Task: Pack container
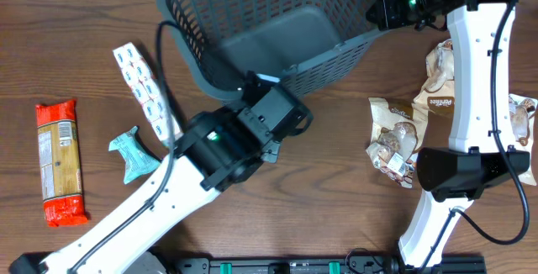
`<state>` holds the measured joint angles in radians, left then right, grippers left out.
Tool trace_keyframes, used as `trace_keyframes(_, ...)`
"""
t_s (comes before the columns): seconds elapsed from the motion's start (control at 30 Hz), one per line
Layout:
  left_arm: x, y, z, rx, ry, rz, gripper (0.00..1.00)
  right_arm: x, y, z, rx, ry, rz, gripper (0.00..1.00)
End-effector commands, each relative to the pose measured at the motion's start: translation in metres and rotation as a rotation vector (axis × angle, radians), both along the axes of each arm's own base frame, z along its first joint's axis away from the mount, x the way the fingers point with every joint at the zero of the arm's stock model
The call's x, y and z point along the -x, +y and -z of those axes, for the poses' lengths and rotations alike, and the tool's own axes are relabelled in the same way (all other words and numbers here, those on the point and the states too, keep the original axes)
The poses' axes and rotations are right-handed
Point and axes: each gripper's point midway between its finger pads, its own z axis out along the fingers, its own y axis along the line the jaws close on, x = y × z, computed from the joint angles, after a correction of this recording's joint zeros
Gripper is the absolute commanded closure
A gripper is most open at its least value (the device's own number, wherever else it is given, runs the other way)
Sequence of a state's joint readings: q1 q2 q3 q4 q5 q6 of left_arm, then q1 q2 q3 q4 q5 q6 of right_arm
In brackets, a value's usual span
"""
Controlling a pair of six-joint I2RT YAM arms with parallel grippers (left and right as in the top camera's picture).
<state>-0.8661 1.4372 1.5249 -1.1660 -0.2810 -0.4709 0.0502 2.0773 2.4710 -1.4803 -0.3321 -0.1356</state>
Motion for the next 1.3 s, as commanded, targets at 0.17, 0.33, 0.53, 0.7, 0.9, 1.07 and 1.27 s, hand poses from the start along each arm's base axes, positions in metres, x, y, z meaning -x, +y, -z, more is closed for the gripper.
trace_keyframes(0.17,-0.011,-0.013,0.001,-0.044,-0.028,0.124,0.95,-0.004,0.006,0.024,0.034,0.043,-0.064,0.99)
trace_keyframes(0.33,-0.023,-0.008,0.0,-0.063,-0.047,0.143,0.94,-0.004,0.007,0.024,0.046,0.034,-0.091,0.99)
trace_keyframes(0.53,-0.04,0.007,-0.002,-0.07,-0.063,0.109,0.94,-0.004,0.007,0.024,0.046,0.036,-0.091,0.99)
trace_keyframes(0.7,-0.049,0.016,-0.004,-0.071,-0.072,0.084,0.94,-0.002,0.009,0.025,0.046,0.044,-0.097,0.99)
trace_keyframes(0.9,-0.058,0.025,-0.005,-0.071,-0.083,0.059,0.94,0.005,0.02,0.027,0.047,0.066,-0.121,0.99)
trace_keyframes(1.07,-0.064,0.033,-0.006,-0.078,-0.089,0.045,0.94,0.016,0.03,0.03,0.05,0.104,-0.145,0.99)
trace_keyframes(1.27,-0.07,0.043,-0.007,-0.089,-0.093,0.033,0.94,0.025,0.034,0.033,0.052,0.138,-0.158,0.99)
